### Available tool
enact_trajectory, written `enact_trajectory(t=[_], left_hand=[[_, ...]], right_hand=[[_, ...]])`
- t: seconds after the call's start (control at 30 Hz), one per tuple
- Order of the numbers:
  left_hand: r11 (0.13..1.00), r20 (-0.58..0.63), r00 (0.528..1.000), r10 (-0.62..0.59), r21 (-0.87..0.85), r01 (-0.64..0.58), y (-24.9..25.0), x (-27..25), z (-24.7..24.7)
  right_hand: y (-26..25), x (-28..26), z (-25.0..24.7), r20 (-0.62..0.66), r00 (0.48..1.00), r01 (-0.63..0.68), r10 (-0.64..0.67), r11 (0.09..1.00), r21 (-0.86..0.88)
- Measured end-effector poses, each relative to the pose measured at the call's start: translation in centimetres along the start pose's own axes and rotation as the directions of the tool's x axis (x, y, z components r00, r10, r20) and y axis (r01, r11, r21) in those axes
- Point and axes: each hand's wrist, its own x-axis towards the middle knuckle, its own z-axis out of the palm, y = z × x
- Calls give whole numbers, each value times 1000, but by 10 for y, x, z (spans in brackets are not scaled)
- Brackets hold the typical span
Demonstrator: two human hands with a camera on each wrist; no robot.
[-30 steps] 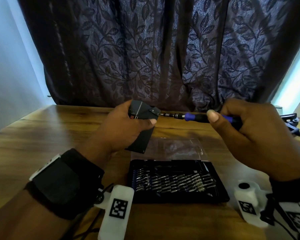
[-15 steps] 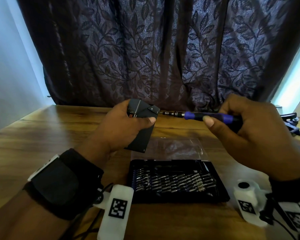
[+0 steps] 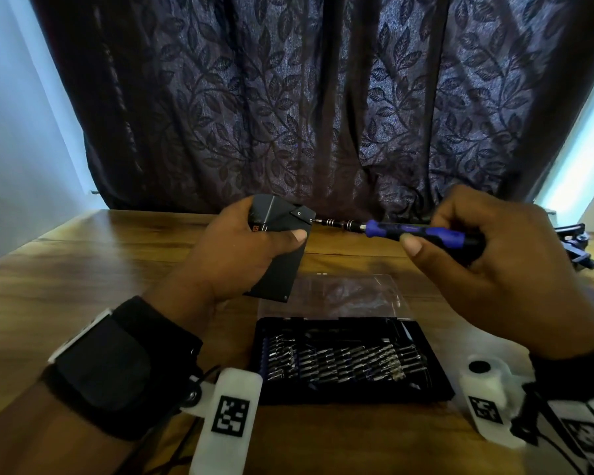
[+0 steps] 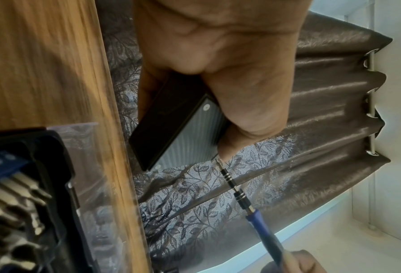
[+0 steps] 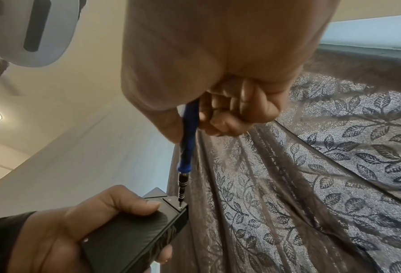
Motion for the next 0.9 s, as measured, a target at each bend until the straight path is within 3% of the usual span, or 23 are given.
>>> enact_trajectory(t=[0.53,0.77,0.9], left_hand=[[1000,23,1000,0,4,0,2,-1,1],[999,32,999,-15,-30,16,2,-2,5],[999,71,997,-29,-29,31,4,-3,5]], right_hand=[[0,-2,0,-26,999,38,-36,994,98],[-5,-6,0,-129,988,86,-84,996,8],[-4,-7,-1,-155,985,83,-75,995,47]])
